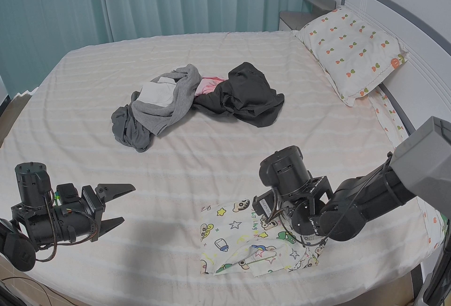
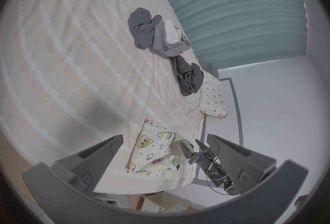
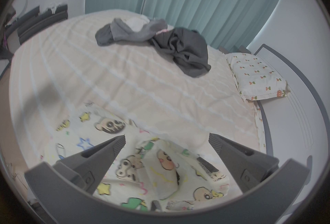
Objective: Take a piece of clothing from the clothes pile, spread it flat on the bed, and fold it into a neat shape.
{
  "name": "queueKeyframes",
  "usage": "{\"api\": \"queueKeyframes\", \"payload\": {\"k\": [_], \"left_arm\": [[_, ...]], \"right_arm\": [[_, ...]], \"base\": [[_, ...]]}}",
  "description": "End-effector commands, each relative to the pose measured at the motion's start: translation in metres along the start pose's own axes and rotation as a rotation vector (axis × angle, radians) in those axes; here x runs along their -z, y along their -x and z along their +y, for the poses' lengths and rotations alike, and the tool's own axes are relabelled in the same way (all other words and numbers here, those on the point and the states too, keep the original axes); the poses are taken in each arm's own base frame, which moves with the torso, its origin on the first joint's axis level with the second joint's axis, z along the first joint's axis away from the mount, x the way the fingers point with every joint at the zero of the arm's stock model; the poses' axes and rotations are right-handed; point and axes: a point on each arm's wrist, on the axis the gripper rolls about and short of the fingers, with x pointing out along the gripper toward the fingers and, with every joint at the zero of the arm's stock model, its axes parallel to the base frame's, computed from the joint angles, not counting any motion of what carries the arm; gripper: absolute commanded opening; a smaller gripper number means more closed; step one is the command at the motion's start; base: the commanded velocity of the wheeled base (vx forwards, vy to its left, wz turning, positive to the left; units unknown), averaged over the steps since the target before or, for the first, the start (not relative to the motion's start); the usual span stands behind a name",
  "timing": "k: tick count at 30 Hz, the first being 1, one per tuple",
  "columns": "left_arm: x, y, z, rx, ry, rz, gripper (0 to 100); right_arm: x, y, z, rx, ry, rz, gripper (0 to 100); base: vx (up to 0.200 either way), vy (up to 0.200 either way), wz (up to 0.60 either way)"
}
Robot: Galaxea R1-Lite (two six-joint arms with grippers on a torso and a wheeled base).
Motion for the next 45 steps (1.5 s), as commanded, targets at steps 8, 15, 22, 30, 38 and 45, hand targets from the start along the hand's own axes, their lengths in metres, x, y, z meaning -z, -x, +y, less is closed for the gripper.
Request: {"api": "queueKeyframes", "payload": {"k": [8, 15, 22, 30, 38, 45], "left_arm": [[0.000, -0.007, 0.006, -0.032, 0.016, 0.018, 100], [0.000, -0.008, 0.007, -0.029, 0.012, 0.016, 100], [-0.001, -0.010, 0.009, -0.036, 0.016, 0.017, 100], [0.000, -0.010, 0.010, -0.035, 0.015, 0.020, 100], [0.021, -0.014, 0.004, -0.022, -0.020, 0.111, 100], [0.025, -0.015, 0.004, -0.022, -0.025, 0.129, 100]], "right_arm": [[0.007, -0.022, 0.013, 0.032, 0.114, 0.118, 100], [0.009, -0.037, 0.021, 0.033, 0.145, 0.158, 100], [0.020, -0.043, 0.015, 0.043, 0.190, 0.245, 100], [0.029, -0.018, -0.043, 0.110, 0.123, 0.285, 100], [0.066, 0.000, -0.093, 0.194, 0.038, 0.334, 100], [0.091, 0.003, -0.118, 0.238, -0.028, 0.361, 100]], "base": [[0.000, 0.000, 0.00], [0.000, 0.000, 0.00], [0.000, 0.000, 0.00], [0.000, 0.000, 0.00], [0.000, 0.000, 0.00], [0.000, 0.000, 0.00]]}}
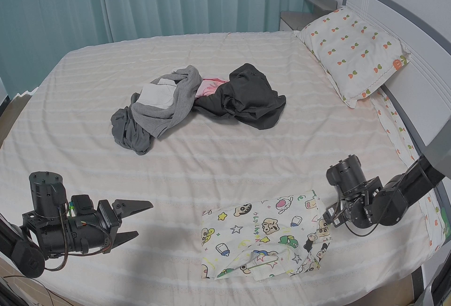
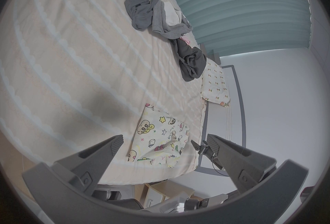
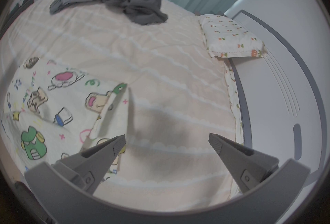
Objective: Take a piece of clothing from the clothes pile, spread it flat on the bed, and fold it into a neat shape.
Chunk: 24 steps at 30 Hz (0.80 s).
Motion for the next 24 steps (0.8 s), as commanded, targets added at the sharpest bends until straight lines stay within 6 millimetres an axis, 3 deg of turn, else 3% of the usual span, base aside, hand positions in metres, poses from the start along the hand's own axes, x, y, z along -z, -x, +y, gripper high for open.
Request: {"api": "queueKeyframes", "payload": {"k": [1, 7, 11, 17, 24], "left_arm": [[0.005, -0.001, -0.001, 0.000, -0.006, 0.023, 100], [0.012, -0.003, -0.002, 0.002, -0.017, 0.057, 100], [0.029, -0.007, -0.006, -0.001, -0.052, 0.114, 100], [0.042, -0.014, -0.008, -0.033, -0.082, 0.122, 100], [0.045, -0.018, -0.008, -0.045, -0.087, 0.144, 100]], "right_arm": [[0.017, -0.001, -0.028, 0.025, -0.083, 0.011, 100], [0.018, 0.009, -0.039, -0.039, -0.184, -0.123, 100], [0.021, 0.021, -0.037, -0.257, -0.368, -0.222, 100], [0.052, 0.037, -0.037, -0.659, -0.515, -0.146, 100], [0.067, 0.039, -0.042, -0.863, -0.585, -0.084, 100]], "base": [[0.000, 0.000, 0.00], [0.000, 0.000, 0.00], [0.000, 0.000, 0.00], [0.000, 0.000, 0.00], [0.000, 0.000, 0.00]]}}
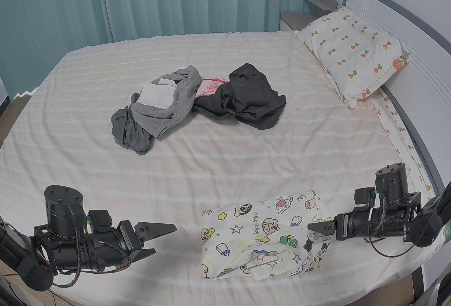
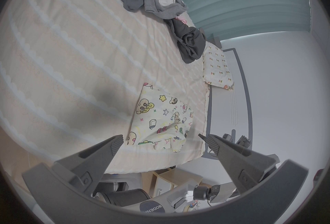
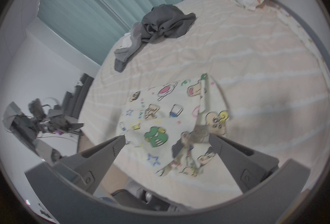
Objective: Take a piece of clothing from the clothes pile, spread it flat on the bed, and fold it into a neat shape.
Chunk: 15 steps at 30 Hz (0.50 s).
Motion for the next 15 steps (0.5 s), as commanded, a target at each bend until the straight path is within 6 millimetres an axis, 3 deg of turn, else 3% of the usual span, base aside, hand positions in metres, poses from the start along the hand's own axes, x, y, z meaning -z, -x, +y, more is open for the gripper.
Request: {"api": "queueKeyframes", "payload": {"k": [1, 15], "left_arm": [[0.009, -0.008, 0.000, -0.020, -0.017, 0.042, 100], [0.017, -0.024, 0.003, -0.077, -0.043, 0.022, 100]], "right_arm": [[0.014, 0.018, -0.007, -0.104, -0.088, 0.031, 100], [0.034, 0.014, -0.013, -0.165, -0.099, 0.077, 100]], "base": [[0.000, 0.000, 0.00], [0.000, 0.000, 0.00]]}}
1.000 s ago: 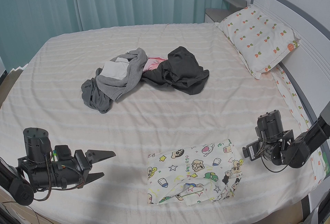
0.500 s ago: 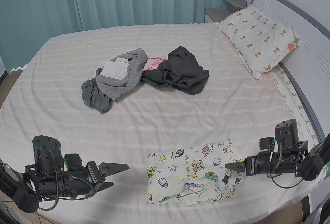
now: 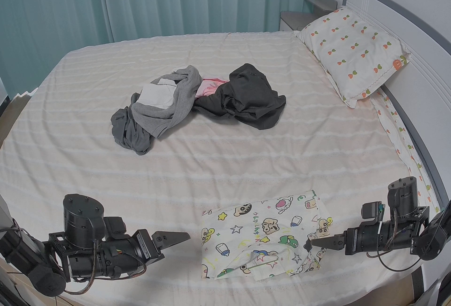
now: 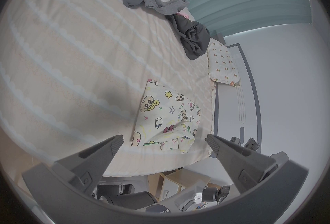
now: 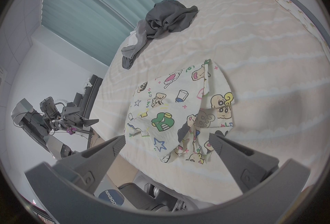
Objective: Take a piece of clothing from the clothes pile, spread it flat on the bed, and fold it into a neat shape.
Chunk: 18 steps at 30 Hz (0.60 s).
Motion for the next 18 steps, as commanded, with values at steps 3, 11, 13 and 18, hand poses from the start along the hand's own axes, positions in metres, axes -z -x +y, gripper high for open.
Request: {"api": "queueKeyframes", "payload": {"k": [3, 11, 13, 18], "left_arm": [[0.0022, -0.0037, 0.0045, -0.026, 0.005, 0.008, 100], [0.0019, -0.0041, 0.0042, -0.024, 0.009, 0.009, 100], [0.0026, -0.0048, 0.0050, -0.028, 0.010, 0.014, 100], [0.0025, -0.0057, 0.0053, -0.032, 0.012, 0.015, 100]], "right_arm": [[0.0071, -0.0050, -0.0041, 0.004, -0.010, 0.029, 100], [0.0093, -0.0082, -0.0058, 0.004, -0.016, 0.048, 100], [0.0093, -0.0082, -0.0058, 0.004, -0.016, 0.048, 100], [0.0095, -0.0083, -0.0055, 0.003, -0.015, 0.049, 100]], "base": [[0.000, 0.000, 0.00], [0.000, 0.000, 0.00], [0.000, 0.000, 0.00], [-0.080, 0.000, 0.00]]}}
